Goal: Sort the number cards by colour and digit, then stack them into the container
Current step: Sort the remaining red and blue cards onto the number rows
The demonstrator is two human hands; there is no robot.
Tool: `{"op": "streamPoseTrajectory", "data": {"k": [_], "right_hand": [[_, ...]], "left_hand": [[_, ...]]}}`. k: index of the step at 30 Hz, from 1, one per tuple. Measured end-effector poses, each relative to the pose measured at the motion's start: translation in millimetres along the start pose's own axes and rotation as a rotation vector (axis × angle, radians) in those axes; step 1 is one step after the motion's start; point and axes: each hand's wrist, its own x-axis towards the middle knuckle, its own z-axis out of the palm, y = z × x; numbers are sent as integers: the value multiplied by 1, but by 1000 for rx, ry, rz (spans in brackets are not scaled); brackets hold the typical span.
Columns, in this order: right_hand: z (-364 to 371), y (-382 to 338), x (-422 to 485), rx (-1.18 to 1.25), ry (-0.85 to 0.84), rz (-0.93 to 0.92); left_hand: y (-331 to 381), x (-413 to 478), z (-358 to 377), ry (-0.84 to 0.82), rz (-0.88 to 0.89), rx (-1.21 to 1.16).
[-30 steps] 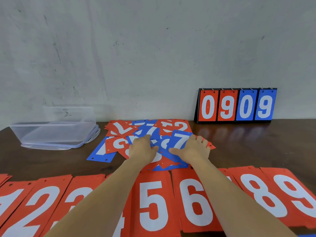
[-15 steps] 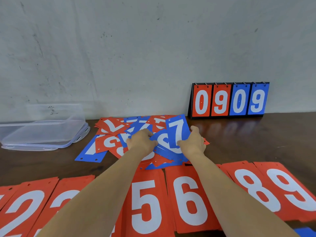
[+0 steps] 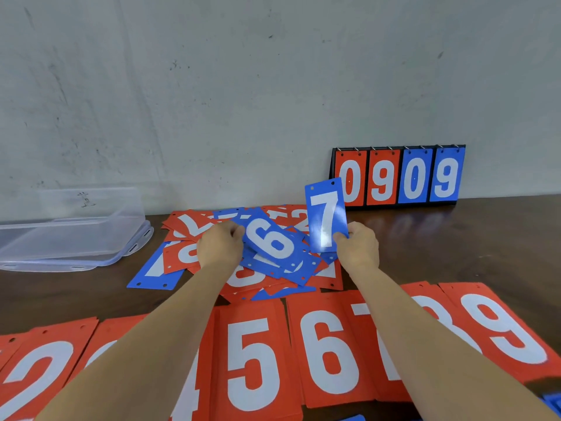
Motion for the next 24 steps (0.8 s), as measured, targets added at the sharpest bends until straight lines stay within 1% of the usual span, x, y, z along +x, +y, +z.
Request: {"op": "streamPoseTrajectory", "data": {"k": [4, 7, 11, 14, 19, 24], "right_hand": [[-3, -2, -2, 72, -14, -14], [-7, -7, -4, 176, -28, -15], [-18, -16, -10, 301, -76, 1], [-28, -22, -17, 331, -93, -15], [-44, -30, -28, 365, -117, -24], [-61, -36, -41, 411, -175, -43]], "left_hand": [[4, 1, -10, 26, -32, -164], [6, 3, -17, 21, -89, -316], [12, -2, -32, 1, -101, -418], [14, -6, -42, 11, -140, -508], [21, -20, -62, 13, -138, -529], [21, -32, -78, 42, -200, -487]]}}
